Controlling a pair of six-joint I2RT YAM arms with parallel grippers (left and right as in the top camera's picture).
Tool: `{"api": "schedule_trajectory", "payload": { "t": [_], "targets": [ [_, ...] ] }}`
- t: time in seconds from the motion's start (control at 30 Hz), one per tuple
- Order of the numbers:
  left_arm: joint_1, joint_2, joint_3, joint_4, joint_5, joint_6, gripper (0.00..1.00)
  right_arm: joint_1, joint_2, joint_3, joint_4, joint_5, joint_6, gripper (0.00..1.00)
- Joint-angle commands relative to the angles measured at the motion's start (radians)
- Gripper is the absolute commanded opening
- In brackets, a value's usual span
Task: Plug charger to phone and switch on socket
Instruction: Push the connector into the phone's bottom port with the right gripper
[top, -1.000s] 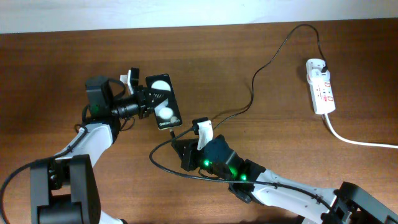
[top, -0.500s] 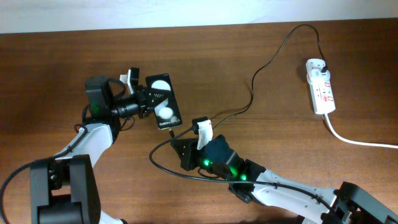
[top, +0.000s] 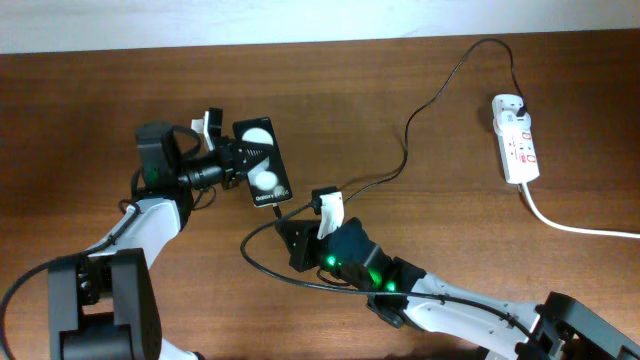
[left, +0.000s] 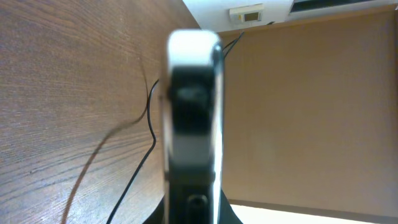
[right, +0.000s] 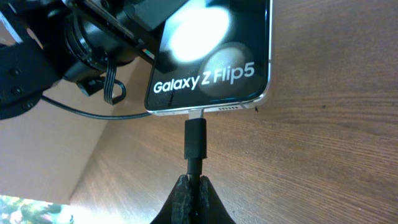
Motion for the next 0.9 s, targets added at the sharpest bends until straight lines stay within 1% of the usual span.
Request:
{"api": "schedule_trajectory", "payload": {
  "t": [0.0, 0.2, 0.33, 0.43, 0.6, 0.73, 0.87],
  "targets": [
    [-0.001, -0.028, 0.002, 0.002, 0.046, 0.013, 0.00, 0.000, 0.005, 0.002, 0.044, 0.134, 0.016, 0.04],
    [-0.001, -0.028, 0.002, 0.002, 0.061, 0.013, 0.00, 0.000, 0.007, 0.002, 0.028, 0.153, 0.010, 0.04],
    [-0.001, -0.028, 0.002, 0.002, 0.068, 0.013, 0.00, 0.000, 0.047, 0.002, 0.038, 0.154, 0.007, 0.04],
    [-0.001, -0.028, 0.002, 0.002, 0.078, 0.012, 0.00, 0.000, 0.090, 0.002, 0.109, 0.145, 0.007, 0.04],
    [-0.001, -0.028, 0.002, 0.002, 0.078, 0.013, 0.00, 0.000, 0.102, 0.005, 0.210, 0.178, 0.003, 0.04],
    [-0.001, -0.028, 0.002, 0.002, 0.079, 0.013, 0.00, 0.000, 0.109, 0.031, 0.216, 0.184, 0.003, 0.04],
    [-0.001, -0.028, 0.002, 0.002, 0.079, 0.013, 0.00, 0.000, 0.167, 0.107, 0.214, 0.195, -0.073, 0.04]
  ]
}}
